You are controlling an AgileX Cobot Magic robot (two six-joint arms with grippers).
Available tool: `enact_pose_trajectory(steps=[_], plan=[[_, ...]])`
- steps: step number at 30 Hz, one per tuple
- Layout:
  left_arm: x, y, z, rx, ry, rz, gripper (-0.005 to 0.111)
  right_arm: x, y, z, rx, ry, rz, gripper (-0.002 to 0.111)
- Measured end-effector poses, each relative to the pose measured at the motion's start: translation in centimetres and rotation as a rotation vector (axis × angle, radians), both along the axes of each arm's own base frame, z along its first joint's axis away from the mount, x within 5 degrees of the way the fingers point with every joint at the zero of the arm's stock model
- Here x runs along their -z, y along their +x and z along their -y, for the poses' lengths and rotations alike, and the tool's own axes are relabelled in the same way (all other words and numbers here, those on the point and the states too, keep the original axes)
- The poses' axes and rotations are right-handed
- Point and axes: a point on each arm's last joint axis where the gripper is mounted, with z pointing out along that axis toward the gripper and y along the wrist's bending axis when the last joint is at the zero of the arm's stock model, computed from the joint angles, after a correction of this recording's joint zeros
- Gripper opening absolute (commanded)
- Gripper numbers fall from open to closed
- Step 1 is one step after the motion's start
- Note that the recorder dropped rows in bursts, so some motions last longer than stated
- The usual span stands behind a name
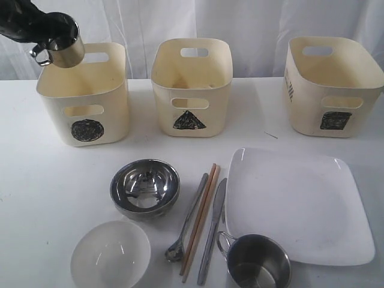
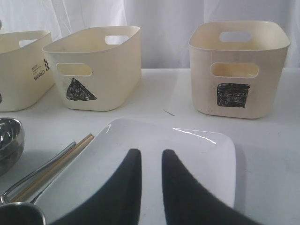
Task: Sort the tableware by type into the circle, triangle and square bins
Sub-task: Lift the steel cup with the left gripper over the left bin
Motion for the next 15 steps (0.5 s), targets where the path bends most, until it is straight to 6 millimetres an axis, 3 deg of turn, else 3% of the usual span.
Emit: enact_pose_trajectory(steps=[6, 15], plan=[[2.8, 2.5, 0.1, -0.010, -0.027, -0.014, 0.000, 0.0, 0.0, 0.0, 0.000, 0.000, 0.000, 0.016], [7.5, 4.6, 0.7, 0.010, -0.041, -0.054, 0.003, 0.0, 0.0, 0.0, 0.000, 0.000, 0.000, 0.016]])
